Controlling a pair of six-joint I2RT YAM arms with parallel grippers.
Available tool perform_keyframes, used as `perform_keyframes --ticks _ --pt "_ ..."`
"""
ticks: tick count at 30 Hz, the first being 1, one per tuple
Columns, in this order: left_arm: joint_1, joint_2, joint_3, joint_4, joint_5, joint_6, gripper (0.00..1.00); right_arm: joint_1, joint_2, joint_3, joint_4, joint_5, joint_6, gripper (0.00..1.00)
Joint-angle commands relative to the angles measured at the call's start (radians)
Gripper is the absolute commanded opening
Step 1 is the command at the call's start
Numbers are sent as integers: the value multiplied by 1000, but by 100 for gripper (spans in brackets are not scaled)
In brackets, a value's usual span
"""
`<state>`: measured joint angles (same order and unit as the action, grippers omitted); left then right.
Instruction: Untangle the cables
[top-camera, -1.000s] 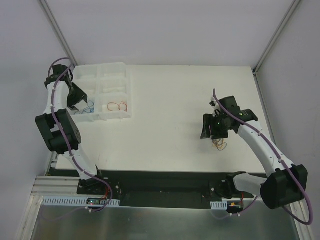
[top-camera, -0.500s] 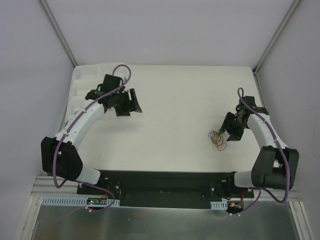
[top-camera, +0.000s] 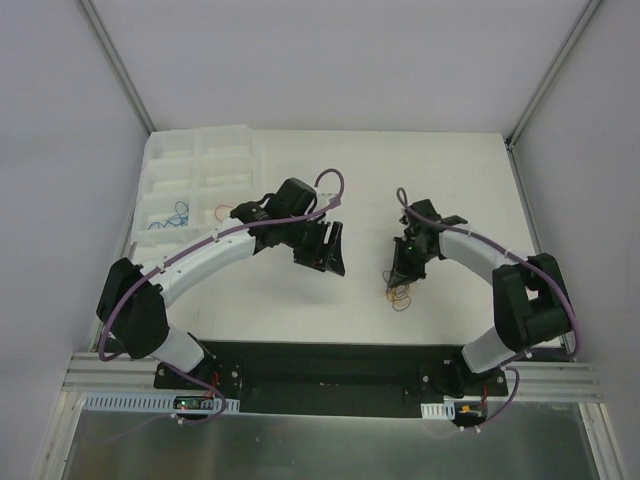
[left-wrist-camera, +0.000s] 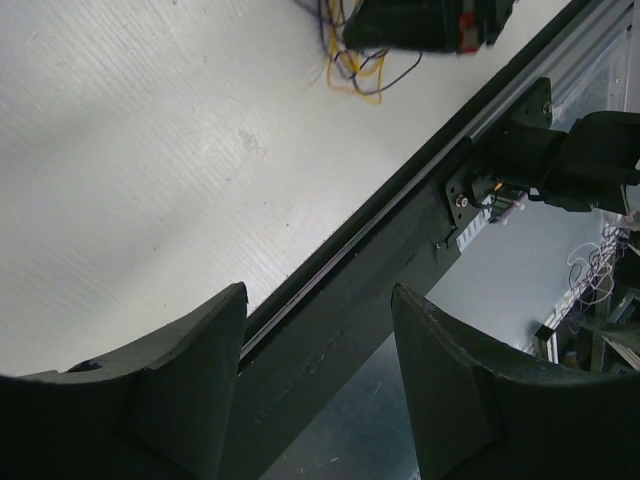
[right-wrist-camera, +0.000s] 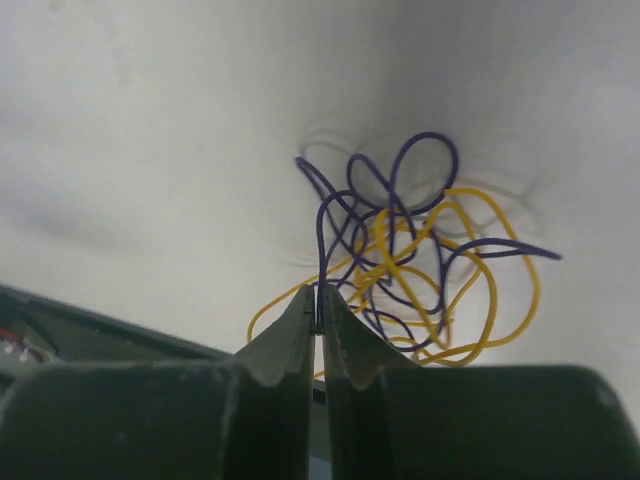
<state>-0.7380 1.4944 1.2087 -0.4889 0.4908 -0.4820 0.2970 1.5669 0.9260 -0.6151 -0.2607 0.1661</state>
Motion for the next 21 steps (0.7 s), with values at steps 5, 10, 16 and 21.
perform_keyframes --ticks 5,10,16,21 --pt "6 46 23 32 44 7 58 182 -195 -145 235 -196 231 11" --pt "2 165 25 21 133 -9 55 174 -183 -174 178 -172 199 22" --pt "-47 271 84 18 163 -13 57 168 -226 -211 164 -170 184 23" --pt "-51 328 101 0 132 -32 47 166 -211 -197 141 -189 141 25"
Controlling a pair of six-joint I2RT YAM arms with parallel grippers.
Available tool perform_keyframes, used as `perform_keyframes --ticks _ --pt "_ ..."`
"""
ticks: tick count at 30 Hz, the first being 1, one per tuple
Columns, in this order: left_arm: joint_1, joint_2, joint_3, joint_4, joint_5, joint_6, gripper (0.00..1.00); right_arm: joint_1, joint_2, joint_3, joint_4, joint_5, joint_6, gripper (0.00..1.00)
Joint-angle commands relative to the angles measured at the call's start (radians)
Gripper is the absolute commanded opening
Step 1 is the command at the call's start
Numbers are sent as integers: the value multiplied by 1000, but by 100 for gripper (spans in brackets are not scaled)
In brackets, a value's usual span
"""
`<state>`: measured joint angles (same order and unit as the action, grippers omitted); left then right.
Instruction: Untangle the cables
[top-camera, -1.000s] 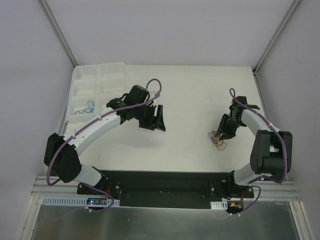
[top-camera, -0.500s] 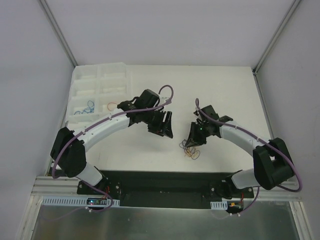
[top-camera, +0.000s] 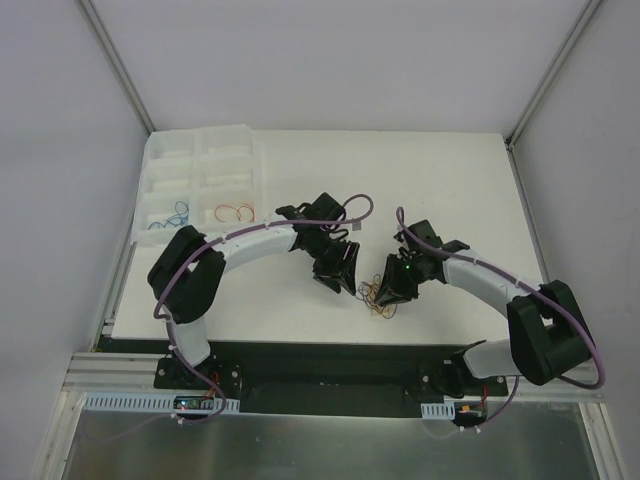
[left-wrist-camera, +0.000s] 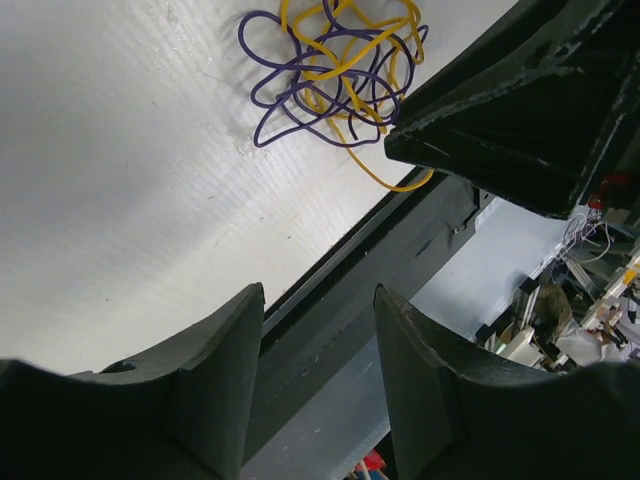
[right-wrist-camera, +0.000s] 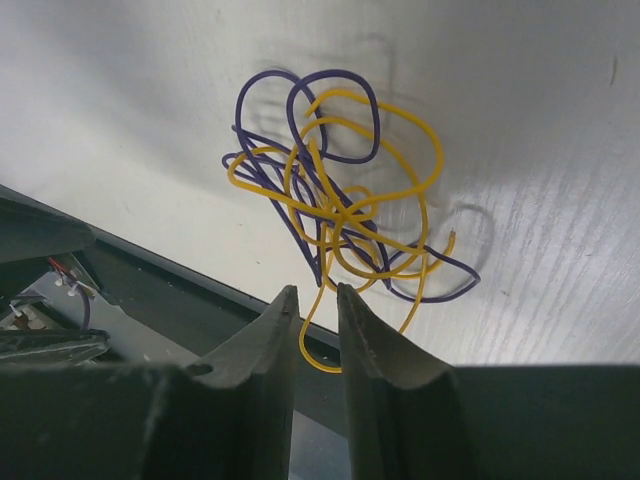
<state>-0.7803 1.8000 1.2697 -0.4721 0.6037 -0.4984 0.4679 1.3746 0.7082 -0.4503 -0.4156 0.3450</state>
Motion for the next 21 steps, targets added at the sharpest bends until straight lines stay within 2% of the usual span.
perform_keyframes --ticks 1,6,12,15,18,21 --pt "-8 27 43 -17 21 -14 49 -5 -9 23 -25 -35 -50 25" --pt "-13 68 53 -19 34 -17 52 -12 26 43 -41 -28 -96 20" --pt "-30 104 80 -16 -25 -14 49 -37 14 30 -53 -46 -153 1" --pt "-43 133 102 -14 -47 -5 50 -64 9 24 -59 -67 -181 1" --pt "-59 165 129 -14 -67 -15 59 -86 20 19 -56 -95 -201 0" --pt "-63 206 152 -13 -42 -38 59 -106 21 16 -54 -114 -215 0"
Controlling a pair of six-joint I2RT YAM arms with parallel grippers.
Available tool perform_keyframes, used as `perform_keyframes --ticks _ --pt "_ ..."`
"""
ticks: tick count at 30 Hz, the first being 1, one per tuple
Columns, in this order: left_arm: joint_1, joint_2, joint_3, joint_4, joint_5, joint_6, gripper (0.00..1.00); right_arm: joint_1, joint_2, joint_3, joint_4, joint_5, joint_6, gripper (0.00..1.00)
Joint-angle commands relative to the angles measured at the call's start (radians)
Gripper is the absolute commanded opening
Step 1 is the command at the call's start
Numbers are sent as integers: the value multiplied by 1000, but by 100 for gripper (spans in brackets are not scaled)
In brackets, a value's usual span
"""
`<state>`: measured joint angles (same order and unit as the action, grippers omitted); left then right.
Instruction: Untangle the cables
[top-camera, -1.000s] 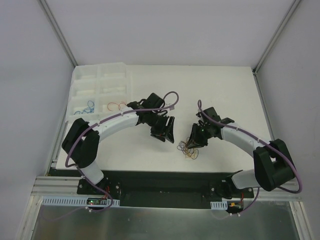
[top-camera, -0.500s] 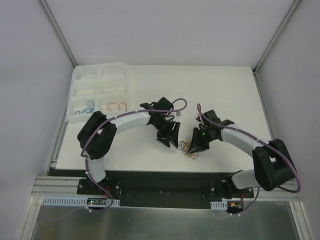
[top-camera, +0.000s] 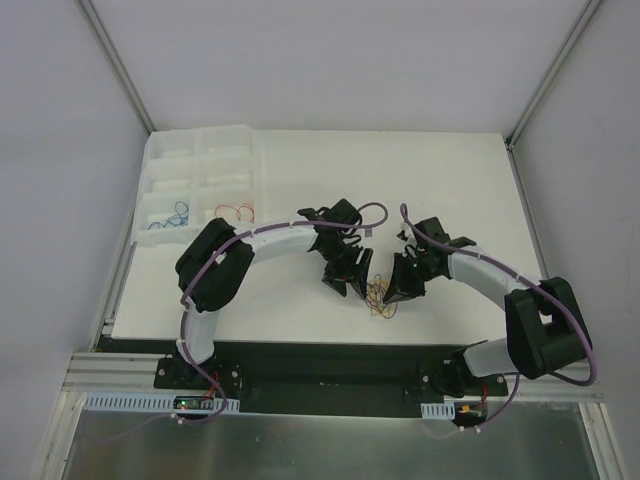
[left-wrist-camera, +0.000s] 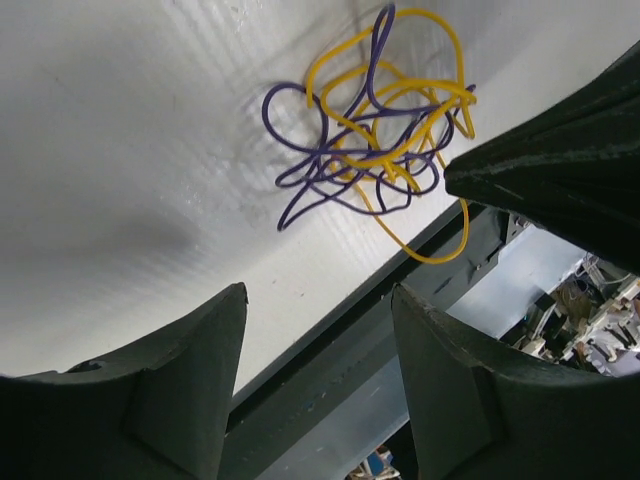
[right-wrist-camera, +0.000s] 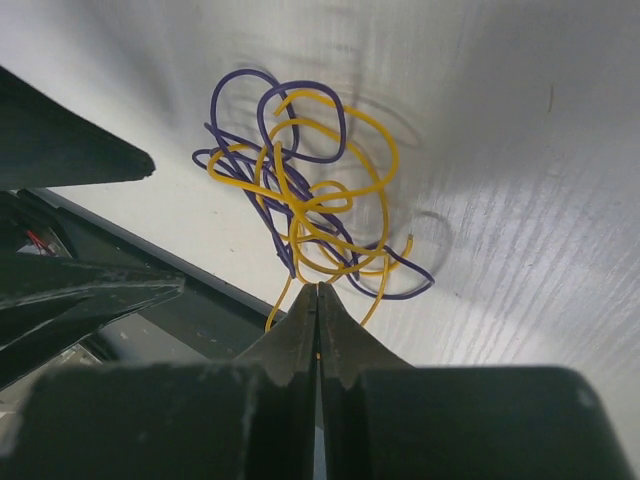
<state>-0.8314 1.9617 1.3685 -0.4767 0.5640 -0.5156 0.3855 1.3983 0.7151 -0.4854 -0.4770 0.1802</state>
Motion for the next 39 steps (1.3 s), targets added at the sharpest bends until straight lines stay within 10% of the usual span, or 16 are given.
perform_keyframes --ticks 1,12,22,26,34,39 --pt "-15 61 60 -8 7 -26 58 -31 -1 4 -16 -57 -51 1" --pt "-17 143 110 -5 -36 -37 44 -51 16 -25 48 -135 -45 15" --pt "-15 134 112 33 -55 -31 0 -43 28 -14 93 -112 -1 34" --pt "-17 92 83 59 -50 -43 0 -25 27 -9 128 -86 31 35" --pt "-18 -47 12 89 -65 -87 0 15 86 50 136 99 99 20" --pt "-29 -334 -120 27 -534 -81 0 24 87 121 -82 401 84 0"
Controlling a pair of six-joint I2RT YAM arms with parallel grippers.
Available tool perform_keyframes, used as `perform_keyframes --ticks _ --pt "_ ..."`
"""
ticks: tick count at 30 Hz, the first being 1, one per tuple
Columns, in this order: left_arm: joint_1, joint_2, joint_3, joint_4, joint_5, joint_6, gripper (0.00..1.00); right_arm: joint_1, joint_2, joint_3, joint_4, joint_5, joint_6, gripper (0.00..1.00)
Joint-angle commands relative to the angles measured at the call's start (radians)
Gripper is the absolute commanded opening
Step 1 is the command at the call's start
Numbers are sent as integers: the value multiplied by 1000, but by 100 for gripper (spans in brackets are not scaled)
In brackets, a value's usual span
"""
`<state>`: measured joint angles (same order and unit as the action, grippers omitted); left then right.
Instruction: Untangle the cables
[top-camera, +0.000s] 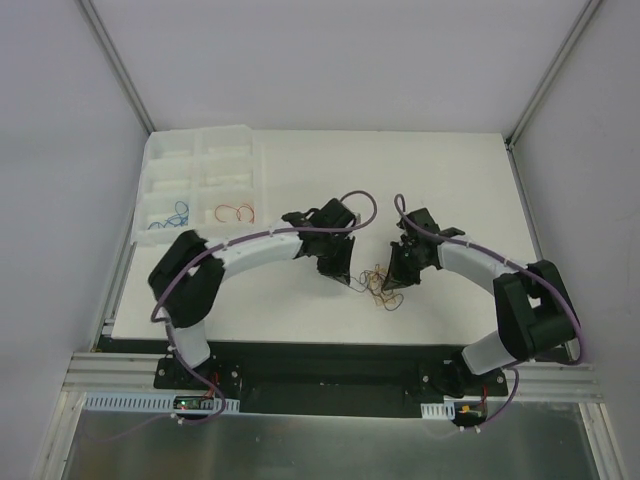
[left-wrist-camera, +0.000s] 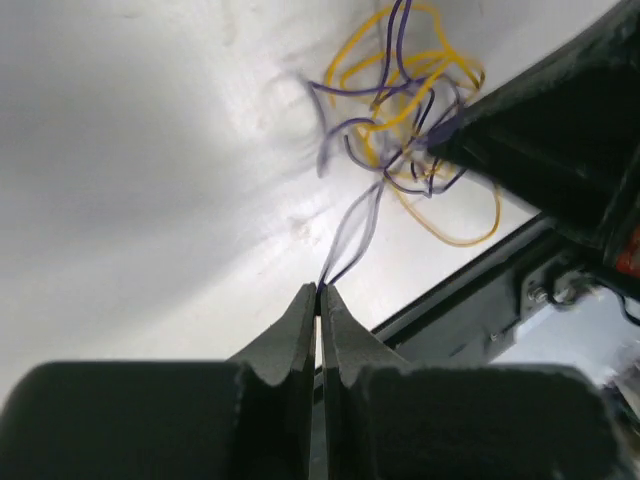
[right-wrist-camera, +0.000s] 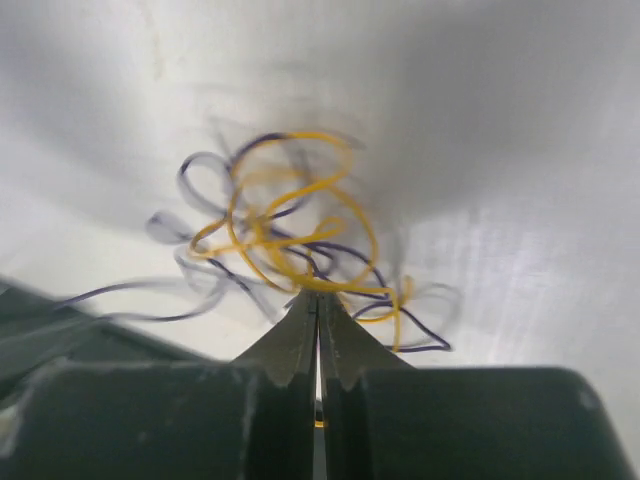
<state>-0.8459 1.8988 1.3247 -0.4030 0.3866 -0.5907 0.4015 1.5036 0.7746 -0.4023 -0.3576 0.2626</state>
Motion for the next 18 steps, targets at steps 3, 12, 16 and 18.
perform_keyframes --ticks 3,12,16,18 --pt "-15 -421 -76 -121 -584 47 0 8 -78 40 -199 419 -11 0" --pt "-13 -682 95 -273 -1052 212 0 -1 -151 41 -268 618 -111 9" --pt "-9 -669 316 -273 -1108 348 0 -44 -129 37 -251 565 -134 9" --pt "-10 -633 451 -275 -1094 428 0 -47 -109 52 -248 566 -138 9"
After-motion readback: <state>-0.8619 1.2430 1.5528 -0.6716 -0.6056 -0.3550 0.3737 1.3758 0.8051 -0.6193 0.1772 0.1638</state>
